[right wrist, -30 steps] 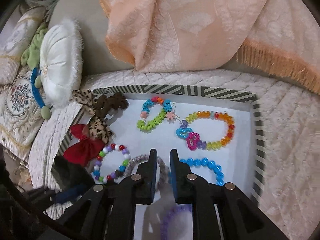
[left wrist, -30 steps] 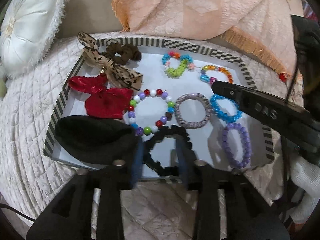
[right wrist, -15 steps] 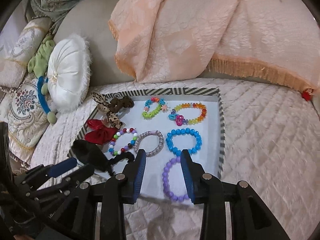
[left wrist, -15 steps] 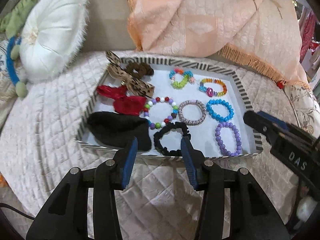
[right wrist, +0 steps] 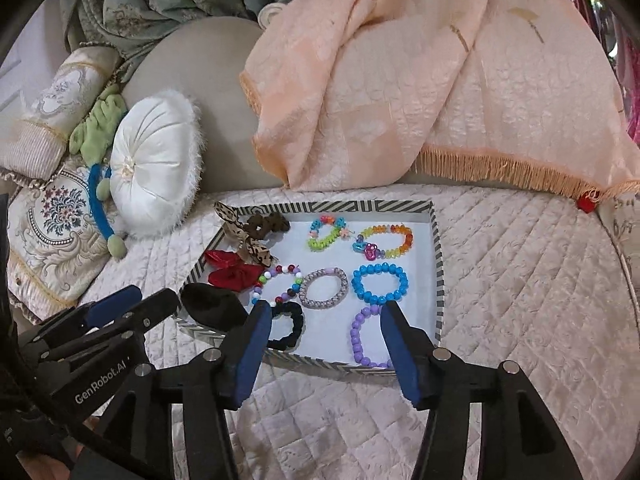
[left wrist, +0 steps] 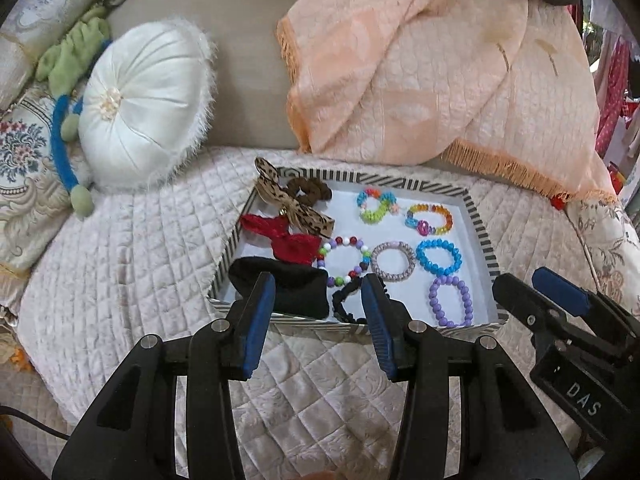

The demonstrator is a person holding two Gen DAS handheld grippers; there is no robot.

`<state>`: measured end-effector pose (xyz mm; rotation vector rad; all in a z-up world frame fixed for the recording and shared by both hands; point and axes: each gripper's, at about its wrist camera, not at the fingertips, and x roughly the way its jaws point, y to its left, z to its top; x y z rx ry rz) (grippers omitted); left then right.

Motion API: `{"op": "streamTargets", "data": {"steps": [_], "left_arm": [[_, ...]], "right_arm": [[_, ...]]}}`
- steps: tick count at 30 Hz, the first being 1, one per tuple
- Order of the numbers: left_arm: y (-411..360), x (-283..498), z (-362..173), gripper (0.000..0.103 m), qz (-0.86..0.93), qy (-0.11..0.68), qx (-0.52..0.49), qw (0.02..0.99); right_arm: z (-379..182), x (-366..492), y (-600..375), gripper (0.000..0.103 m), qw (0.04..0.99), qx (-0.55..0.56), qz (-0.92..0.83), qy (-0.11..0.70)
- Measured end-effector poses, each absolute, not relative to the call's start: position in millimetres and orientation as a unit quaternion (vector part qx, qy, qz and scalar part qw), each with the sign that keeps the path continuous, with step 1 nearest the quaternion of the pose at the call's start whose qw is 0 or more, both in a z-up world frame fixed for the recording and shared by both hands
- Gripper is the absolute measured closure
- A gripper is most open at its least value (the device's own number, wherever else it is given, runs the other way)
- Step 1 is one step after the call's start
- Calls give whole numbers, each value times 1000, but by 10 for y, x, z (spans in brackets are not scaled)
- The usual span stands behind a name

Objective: Organize jewelry

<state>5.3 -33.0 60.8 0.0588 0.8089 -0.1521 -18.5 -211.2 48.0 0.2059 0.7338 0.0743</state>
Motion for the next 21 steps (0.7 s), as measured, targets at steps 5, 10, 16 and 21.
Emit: {"op": "streamTargets", "data": {"steps": [5, 10, 16, 21], "left_arm": [[-338, -16, 708, 59, -72, 379, 34, 922], [-308, -52, 755, 59, -70, 374, 29, 924], [-286, -76, 813, 59, -65, 367, 29, 928], [-266, -89, 836, 59, -62, 366, 24, 928]], "right_arm": [[577, -267, -2056, 47, 932, 86, 29, 351], [630, -314, -2039, 47, 933, 81, 20, 349], [678, -337, -2023, 47, 934, 68, 8, 349], [693, -353, -2004, 47, 934, 65, 4, 350]]}}
